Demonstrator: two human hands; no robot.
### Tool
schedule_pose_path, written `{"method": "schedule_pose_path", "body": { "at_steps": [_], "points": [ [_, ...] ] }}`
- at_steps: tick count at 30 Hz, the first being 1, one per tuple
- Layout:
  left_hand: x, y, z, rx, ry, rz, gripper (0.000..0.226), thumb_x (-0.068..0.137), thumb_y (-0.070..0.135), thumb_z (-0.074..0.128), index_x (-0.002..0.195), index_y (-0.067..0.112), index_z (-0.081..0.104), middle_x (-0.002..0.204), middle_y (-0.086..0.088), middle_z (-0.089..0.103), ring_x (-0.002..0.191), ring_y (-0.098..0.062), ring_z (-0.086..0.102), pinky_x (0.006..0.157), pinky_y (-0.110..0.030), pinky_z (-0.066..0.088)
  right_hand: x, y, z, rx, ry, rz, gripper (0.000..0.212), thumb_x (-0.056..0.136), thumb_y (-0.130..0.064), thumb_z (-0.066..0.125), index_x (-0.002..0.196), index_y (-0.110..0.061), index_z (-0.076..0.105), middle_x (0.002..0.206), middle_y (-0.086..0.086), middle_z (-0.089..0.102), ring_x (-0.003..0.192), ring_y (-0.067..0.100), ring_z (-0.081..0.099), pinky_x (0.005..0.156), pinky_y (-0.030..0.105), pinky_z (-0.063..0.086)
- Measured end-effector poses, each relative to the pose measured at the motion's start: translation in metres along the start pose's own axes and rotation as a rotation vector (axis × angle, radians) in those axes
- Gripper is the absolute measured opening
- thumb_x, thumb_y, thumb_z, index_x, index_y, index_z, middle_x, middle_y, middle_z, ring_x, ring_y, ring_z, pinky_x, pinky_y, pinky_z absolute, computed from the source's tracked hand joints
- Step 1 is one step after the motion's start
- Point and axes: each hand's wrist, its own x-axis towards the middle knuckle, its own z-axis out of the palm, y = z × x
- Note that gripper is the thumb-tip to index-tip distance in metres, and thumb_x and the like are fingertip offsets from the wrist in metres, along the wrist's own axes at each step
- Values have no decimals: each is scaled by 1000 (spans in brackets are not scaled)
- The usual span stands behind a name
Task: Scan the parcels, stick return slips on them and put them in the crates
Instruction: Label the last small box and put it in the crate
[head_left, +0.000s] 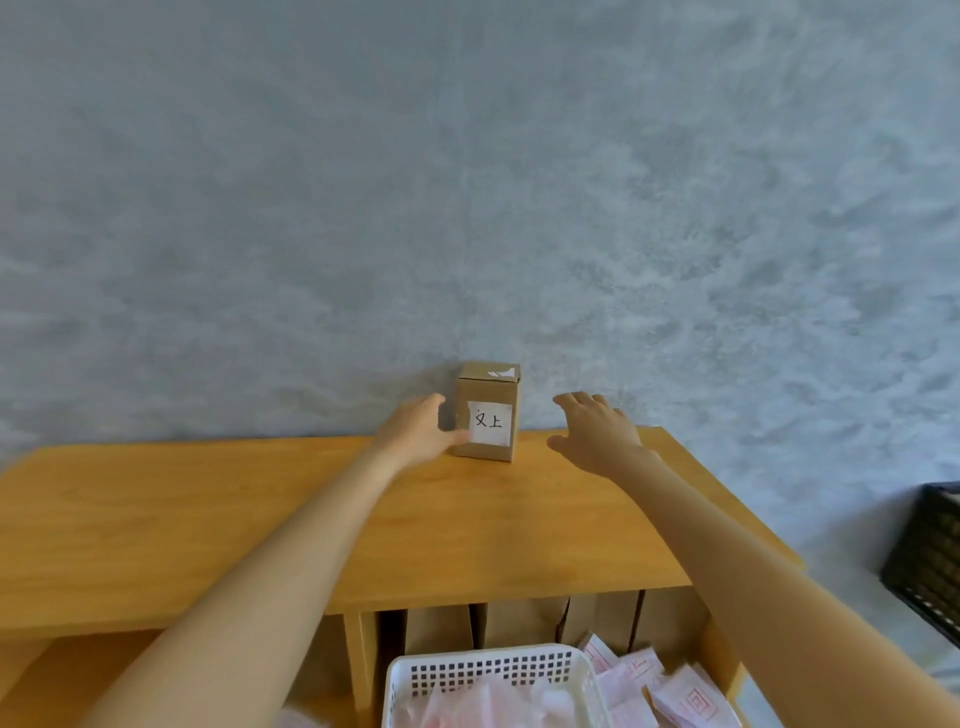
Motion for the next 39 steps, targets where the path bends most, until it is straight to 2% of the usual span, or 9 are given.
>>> {"method": "schedule_pose_path", "body": {
  "at_steps": [6, 13, 15, 17, 19, 22, 28, 33, 39],
  "points": [
    [57, 6, -2, -263, 53, -183, 83, 91, 65, 46, 148, 5, 32, 153, -10, 37, 138, -27, 38, 106, -39, 36, 39, 11, 26, -24, -25, -5, 57, 96, -36, 53, 146, -16, 33, 148, 4, 39, 134, 24, 36, 106, 40, 37],
    [104, 29, 7, -572, -69, -288, 83, 88, 63, 54, 146, 6, 35, 152, -11, 37, 138, -32, 37, 106, -47, 37, 62, 18, 57, -18, -61, -16, 56, 96, -34, 53, 145, -17, 34, 148, 3, 39, 134, 24, 36, 105, 39, 36],
    [113, 33, 13, -609, -97, -313, 80, 88, 62, 54, 143, 5, 39, 144, -12, 47, 128, -31, 47, 95, -44, 44, 65, 21, 62, -17, -61, -14, 56, 96, -34, 53, 146, -17, 33, 149, 3, 38, 135, 24, 35, 105, 39, 35],
    [117, 35, 19, -636, -116, -341, 79, 89, 61, 54, 142, 6, 37, 130, -12, 56, 110, -29, 55, 79, -40, 47, 68, 24, 67, -10, -62, -9, 57, 96, -34, 53, 146, -17, 33, 149, 3, 37, 136, 24, 35, 105, 39, 35],
    [121, 34, 24, -665, -135, -364, 78, 87, 62, 56, 141, 8, 38, 126, -13, 57, 111, -32, 55, 85, -46, 47, 70, 26, 71, -4, -65, -6, 56, 96, -34, 53, 146, -17, 33, 149, 3, 38, 136, 24, 35, 106, 39, 35],
    [121, 30, 25, -695, -158, -380, 80, 82, 62, 63, 140, 12, 39, 136, -13, 53, 122, -36, 50, 95, -54, 45, 71, 29, 77, -1, -68, -1, 56, 96, -34, 53, 145, -16, 34, 148, 4, 39, 135, 25, 35, 106, 40, 36],
    [110, 28, 19, -684, -247, -364, 89, 80, 62, 65, 150, 24, 26, 150, -15, 38, 133, -43, 39, 87, -63, 50, 66, 29, 82, 27, -64, 12, 57, 96, -33, 54, 146, -16, 33, 147, 5, 39, 135, 24, 36, 104, 39, 36],
    [100, 23, 18, -791, -283, -335, 75, 81, 51, 71, 143, 27, 36, 141, -13, 47, 123, -40, 51, 74, -54, 59, 63, 28, 77, 32, -42, 12, 56, 95, -32, 54, 144, -15, 35, 146, 5, 41, 133, 24, 38, 103, 39, 38],
    [91, 24, 19, -809, -223, -283, 64, 84, 44, 69, 139, 28, 39, 127, -6, 54, 111, -30, 56, 76, -51, 59, 57, 27, 68, 38, -32, 18, 56, 96, -31, 54, 145, -16, 34, 146, 5, 41, 133, 24, 38, 103, 39, 37]
  ]
}}
